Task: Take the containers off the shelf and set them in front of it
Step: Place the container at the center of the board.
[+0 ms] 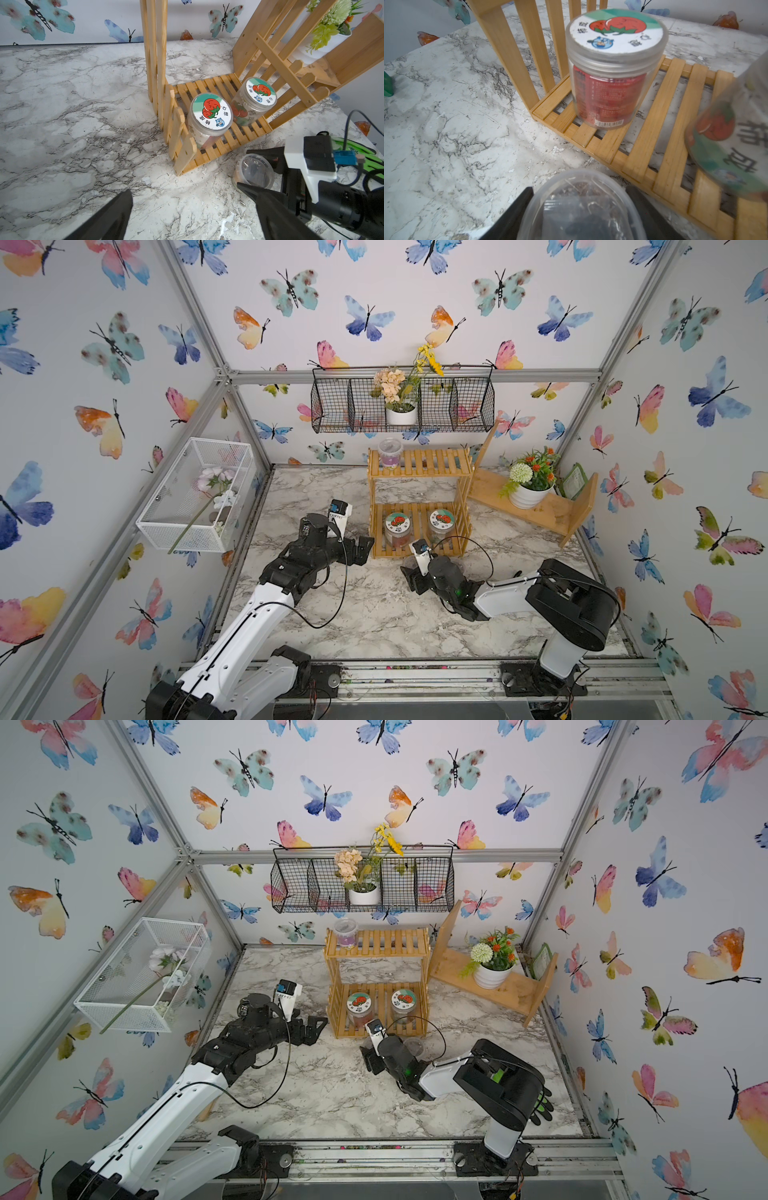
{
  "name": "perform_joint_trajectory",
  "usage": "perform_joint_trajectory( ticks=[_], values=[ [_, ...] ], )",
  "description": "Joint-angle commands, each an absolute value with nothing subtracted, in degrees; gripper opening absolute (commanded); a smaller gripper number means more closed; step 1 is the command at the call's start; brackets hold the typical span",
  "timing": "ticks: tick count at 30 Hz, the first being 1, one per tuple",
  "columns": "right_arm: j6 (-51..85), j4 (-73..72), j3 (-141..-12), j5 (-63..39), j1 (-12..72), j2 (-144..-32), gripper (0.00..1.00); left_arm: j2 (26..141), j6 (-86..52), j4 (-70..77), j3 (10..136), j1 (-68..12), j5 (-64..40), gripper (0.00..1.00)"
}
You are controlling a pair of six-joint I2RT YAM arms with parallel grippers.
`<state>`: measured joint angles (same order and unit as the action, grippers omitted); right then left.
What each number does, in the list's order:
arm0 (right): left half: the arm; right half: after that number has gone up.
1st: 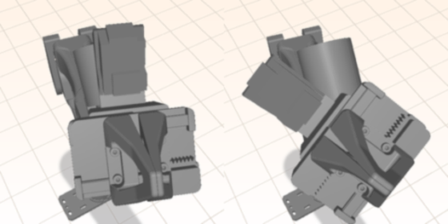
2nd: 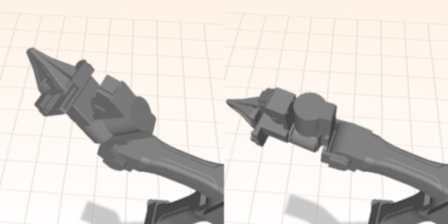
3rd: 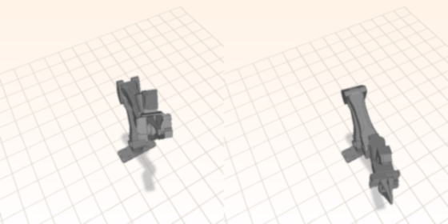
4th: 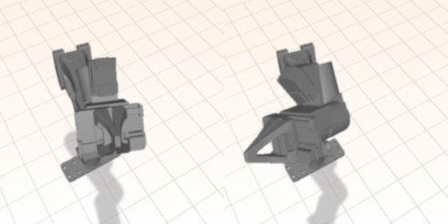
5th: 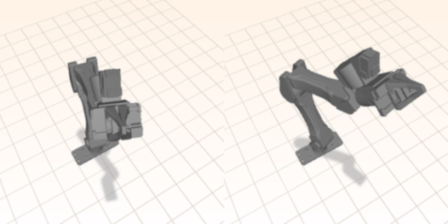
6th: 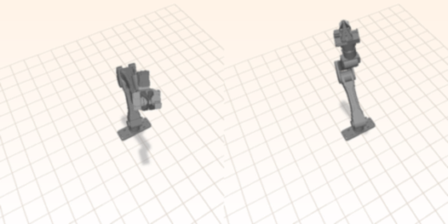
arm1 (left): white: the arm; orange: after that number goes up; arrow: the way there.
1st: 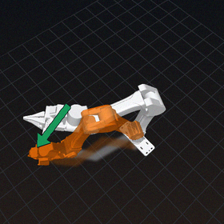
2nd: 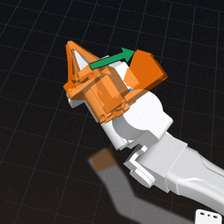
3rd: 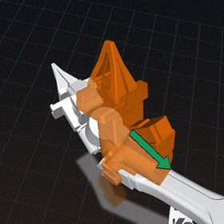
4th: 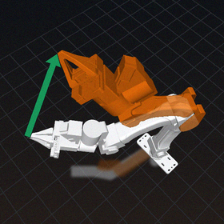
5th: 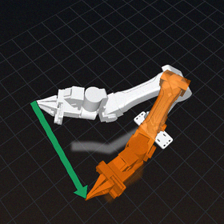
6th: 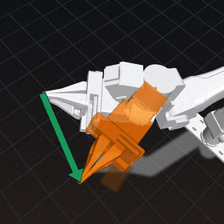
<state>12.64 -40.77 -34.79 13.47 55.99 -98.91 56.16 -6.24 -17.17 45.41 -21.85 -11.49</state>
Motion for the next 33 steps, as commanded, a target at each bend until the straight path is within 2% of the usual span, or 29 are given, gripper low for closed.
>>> perform_joint_trajectory(
  ticks=[1, 11, 19, 33],
  values=[
    [13.45, -41.57, -34.65, 13.8, 56.34, -99.84, 0.72, 54.85, -6.05, -17.34, 44.99, -21.65, -10.84, 0.99],
    [13.97, -41.84, -33.15, 14.43, 56.34, -98.6, 0.87, 54.54, -6.06, -17.75, 45.0, -21.63, -10.81, 0.99],
    [12.32, -37.31, -34.69, 11.89, 56.51, -91.95, 0.98, 55.79, -6.27, -16.46, 47.0, -21.64, -11.21, 0.99],
    [13.03, -14.19, -43.26, 12.93, 56.78, -76.47, 0.98, 63.99, -1.91, -12.26, 57.83, -21.73, -14.99, 0.99]
  ],
)
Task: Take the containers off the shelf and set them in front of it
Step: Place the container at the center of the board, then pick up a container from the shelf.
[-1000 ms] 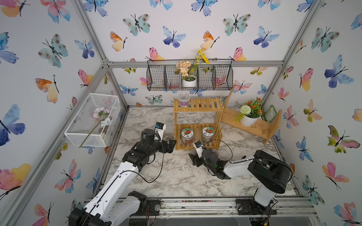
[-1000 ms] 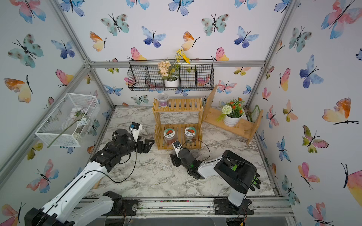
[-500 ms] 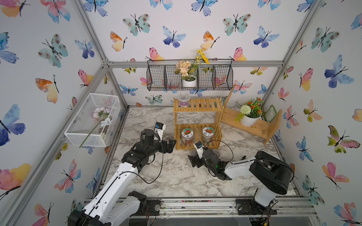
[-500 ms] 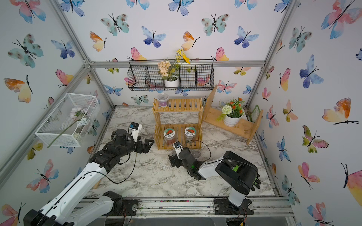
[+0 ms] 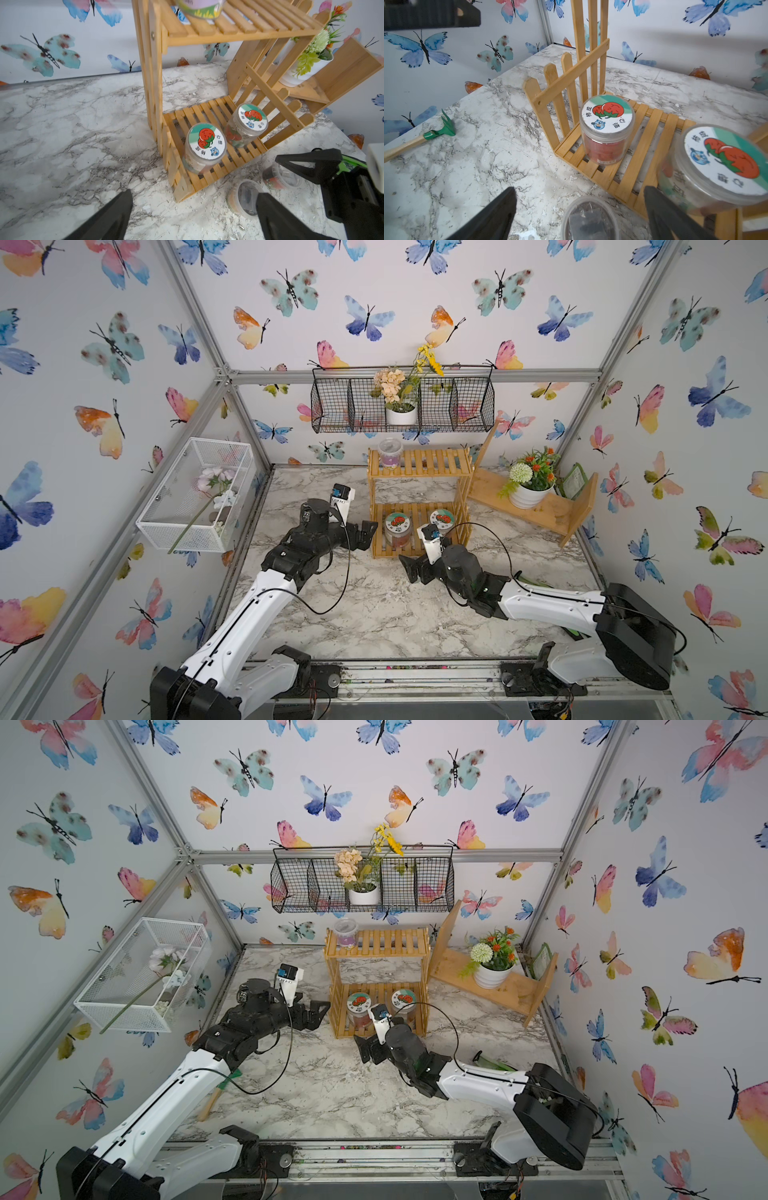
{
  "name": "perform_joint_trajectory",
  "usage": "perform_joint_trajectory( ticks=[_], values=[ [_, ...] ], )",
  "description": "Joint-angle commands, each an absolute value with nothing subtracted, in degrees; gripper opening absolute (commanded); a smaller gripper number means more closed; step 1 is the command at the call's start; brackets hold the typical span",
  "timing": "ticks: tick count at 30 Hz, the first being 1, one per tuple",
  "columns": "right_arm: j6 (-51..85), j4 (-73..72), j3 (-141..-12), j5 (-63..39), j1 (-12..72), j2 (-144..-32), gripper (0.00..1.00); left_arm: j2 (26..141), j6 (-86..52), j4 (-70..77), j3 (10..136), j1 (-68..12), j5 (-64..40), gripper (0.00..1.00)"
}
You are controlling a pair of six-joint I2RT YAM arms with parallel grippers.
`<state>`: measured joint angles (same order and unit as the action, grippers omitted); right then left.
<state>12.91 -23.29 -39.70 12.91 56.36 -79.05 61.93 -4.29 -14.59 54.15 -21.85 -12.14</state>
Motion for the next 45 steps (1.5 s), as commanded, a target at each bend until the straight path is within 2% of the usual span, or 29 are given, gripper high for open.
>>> perform_joint_trajectory(
  ticks=[1, 9, 14, 21, 45],
  values=[
    [12.74, -12.17, -44.35, 12.65, 56.78, -75.86, 0.98, 64.89, -1.41, -12.3, 58.97, -21.71, -15.03, 0.99],
    [12.01, 2.33, -52.19, 6.92, 53.83, -71.24, 0.98, 72.78, 2.55, -11.83, 69.19, -21.71, -15.55, 0.99],
    [13.83, 6.26, -54.88, -4.02, 46.26, -68.62, 0.98, 78.08, 5.23, -12.3, 75.32, -21.69, -15.74, 0.99],
    [13.49, 10.75, -59.05, -13.9, 38.96, -67.77, 0.98, 84.72, 7.09, -11.94, 82.96, -21.71, -16.85, 0.99],
    [11.51, 12.11, -61.52, -23.25, 26.39, -70.06, 0.98, 99.6, 7.21, -10.66, 98.45, -21.8, -20.22, 0.99]
  ],
)
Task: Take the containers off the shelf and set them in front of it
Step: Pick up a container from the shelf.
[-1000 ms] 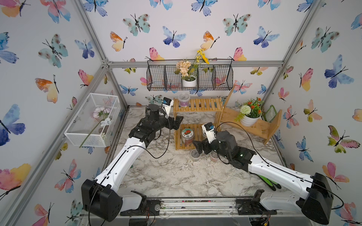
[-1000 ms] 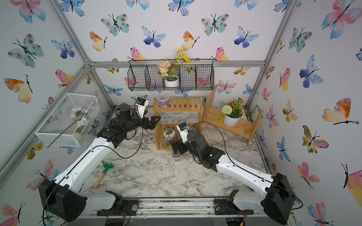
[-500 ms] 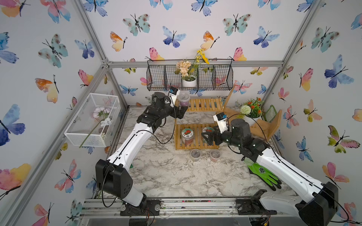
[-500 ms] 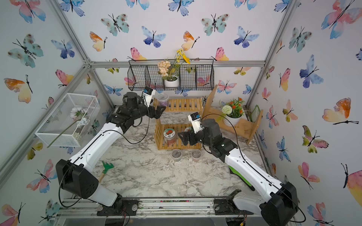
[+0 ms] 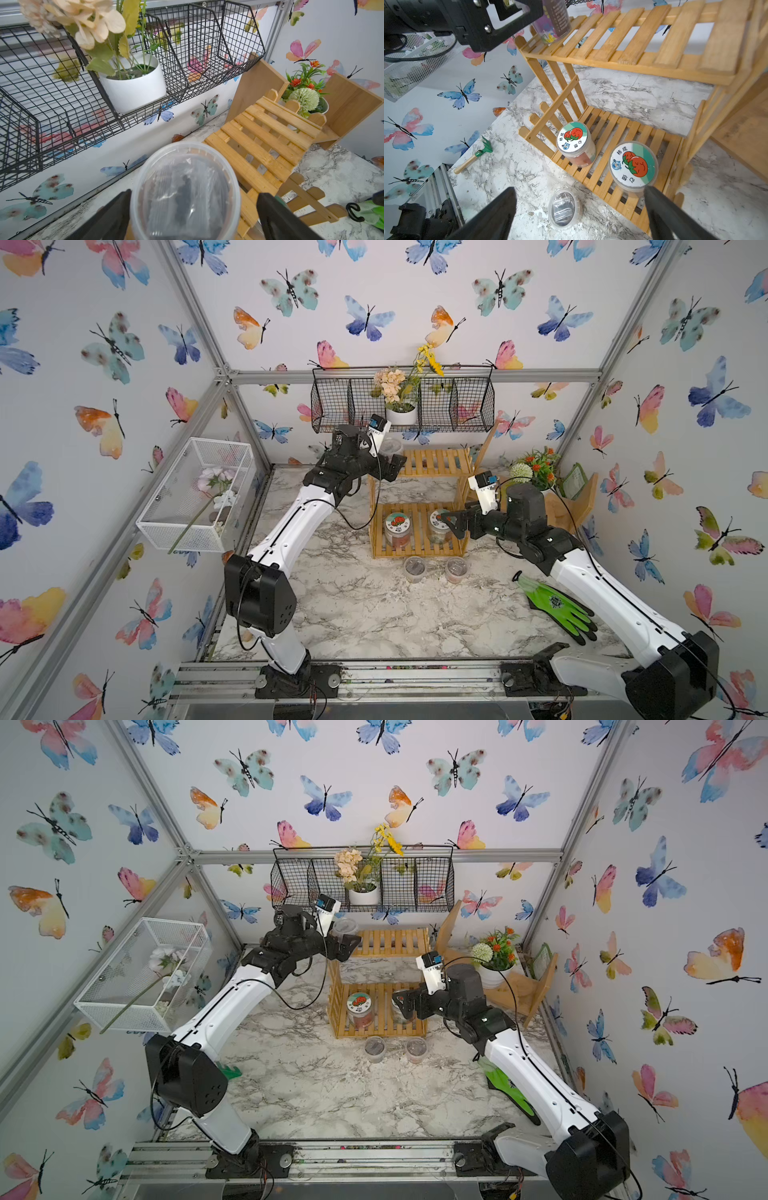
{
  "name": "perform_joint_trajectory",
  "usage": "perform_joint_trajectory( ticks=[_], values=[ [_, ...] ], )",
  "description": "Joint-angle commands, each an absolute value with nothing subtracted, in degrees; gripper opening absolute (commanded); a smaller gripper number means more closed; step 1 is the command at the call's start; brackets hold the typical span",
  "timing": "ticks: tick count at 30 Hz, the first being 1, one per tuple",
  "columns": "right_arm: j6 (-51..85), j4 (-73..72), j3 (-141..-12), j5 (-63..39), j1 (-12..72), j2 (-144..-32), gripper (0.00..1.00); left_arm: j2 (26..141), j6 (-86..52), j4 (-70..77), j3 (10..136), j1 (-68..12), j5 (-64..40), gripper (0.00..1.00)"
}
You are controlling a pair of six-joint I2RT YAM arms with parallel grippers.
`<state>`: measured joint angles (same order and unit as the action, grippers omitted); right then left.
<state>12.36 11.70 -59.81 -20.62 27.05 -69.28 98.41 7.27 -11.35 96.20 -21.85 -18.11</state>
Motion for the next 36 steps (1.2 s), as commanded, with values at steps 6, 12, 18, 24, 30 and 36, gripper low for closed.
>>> perform_joint_trajectory(
  ticks=[6, 12, 18, 24, 30, 36],
  values=[
    [11.51, 11.78, -61.98, -23.64, 25.76, -70.71, 0.98, 101.0, 7.38, -10.29, 99.73, -21.8, -19.16, 0.99],
    [11.68, 11.93, -61.91, -23.73, 25.41, -70.59, 0.98, 102.06, 7.07, -9.58, 100.5, -21.8, -19.31, 0.98],
    [11.78, 12.04, -61.7, -23.2, 25.24, -70.15, 0.98, 102.06, 5.91, -7.88, 100.13, -21.8, -19.6, 0.85],
    [12.03, 12.03, -61.52, -23.12, 25.22, -69.9, 0.98, 101.23, 5.96, -6.77, 99.24, -21.8, -19.07, 0.74],
    [12.39, 11.68, -60.82, -23.03, 25.16, -69.53, 0.98, 100.61, 6.23, -6.77, 98.62, -21.84, -19.25, 0.69],
    [12.48, 11.68, -60.93, -22.91, 25.14, -69.48, 0.98, 99.56, 6.5, -6.77, 98.09, -21.8, -19.25, 0.65]
  ],
)
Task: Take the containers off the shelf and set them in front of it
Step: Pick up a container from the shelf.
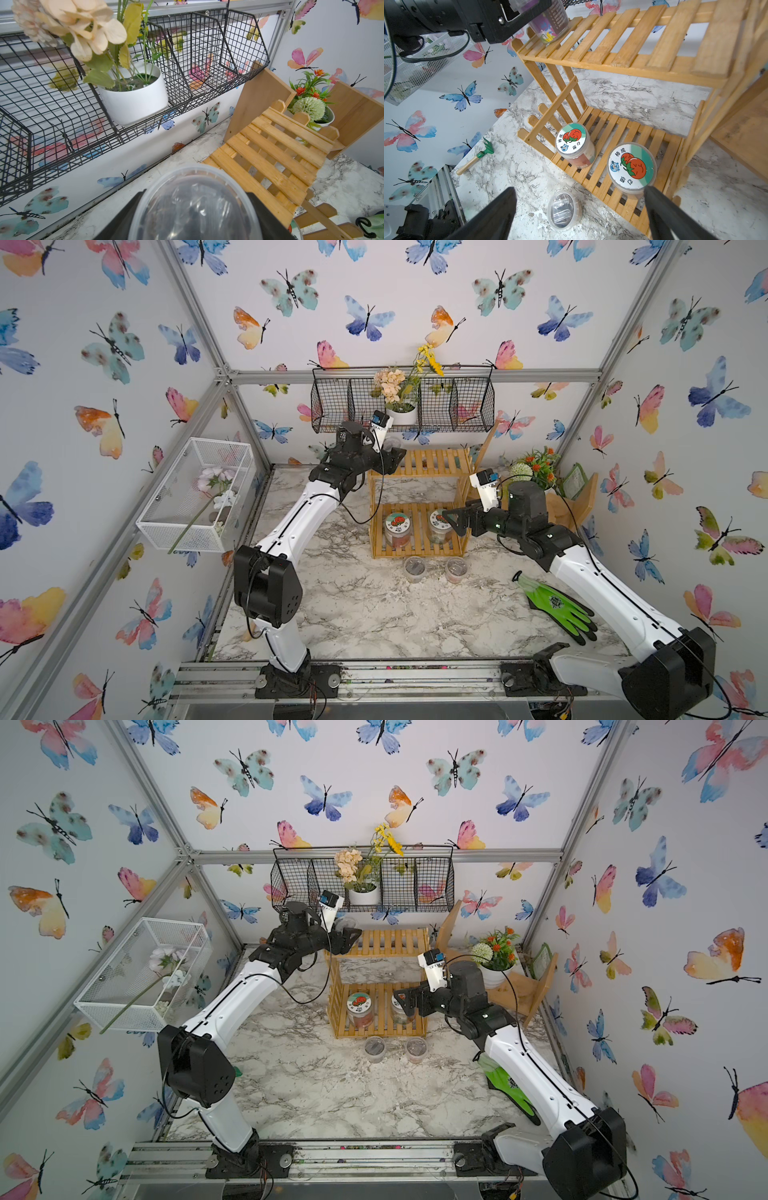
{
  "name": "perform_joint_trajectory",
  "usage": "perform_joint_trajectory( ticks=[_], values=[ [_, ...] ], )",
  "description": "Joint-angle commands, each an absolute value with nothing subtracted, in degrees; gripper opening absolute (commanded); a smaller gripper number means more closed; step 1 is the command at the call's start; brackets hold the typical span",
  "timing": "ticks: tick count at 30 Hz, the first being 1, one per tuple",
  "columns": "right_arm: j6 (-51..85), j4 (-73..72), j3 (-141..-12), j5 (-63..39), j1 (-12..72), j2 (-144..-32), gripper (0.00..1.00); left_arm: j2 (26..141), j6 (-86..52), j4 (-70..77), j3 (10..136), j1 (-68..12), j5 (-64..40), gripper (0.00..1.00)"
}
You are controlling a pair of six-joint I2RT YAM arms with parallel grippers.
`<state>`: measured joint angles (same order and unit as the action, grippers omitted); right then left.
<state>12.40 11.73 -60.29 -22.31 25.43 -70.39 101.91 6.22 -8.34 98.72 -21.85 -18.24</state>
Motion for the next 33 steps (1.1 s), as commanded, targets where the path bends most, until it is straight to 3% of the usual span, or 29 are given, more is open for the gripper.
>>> perform_joint_trajectory(
  ticks=[1, 17, 33],
  values=[
    [12.48, 11.74, -60.97, -22.94, 25.05, -69.48, 0.98, 99.4, 6.5, -6.77, 98.0, -21.8, -19.25, 0.65],
    [12.22, 11.6, -60.2, -27.56, 24.08, -71.37, 0.98, 92.07, 7.63, -9.77, 94.81, -23.98, -17.21, 0.65],
    [14.15, 13.0, -56.41, -28.0, 23.99, -66.54, 0.98, 71.92, 8.09, -12.72, 74.89, -32.59, -8.97, 0.65]
  ],
)
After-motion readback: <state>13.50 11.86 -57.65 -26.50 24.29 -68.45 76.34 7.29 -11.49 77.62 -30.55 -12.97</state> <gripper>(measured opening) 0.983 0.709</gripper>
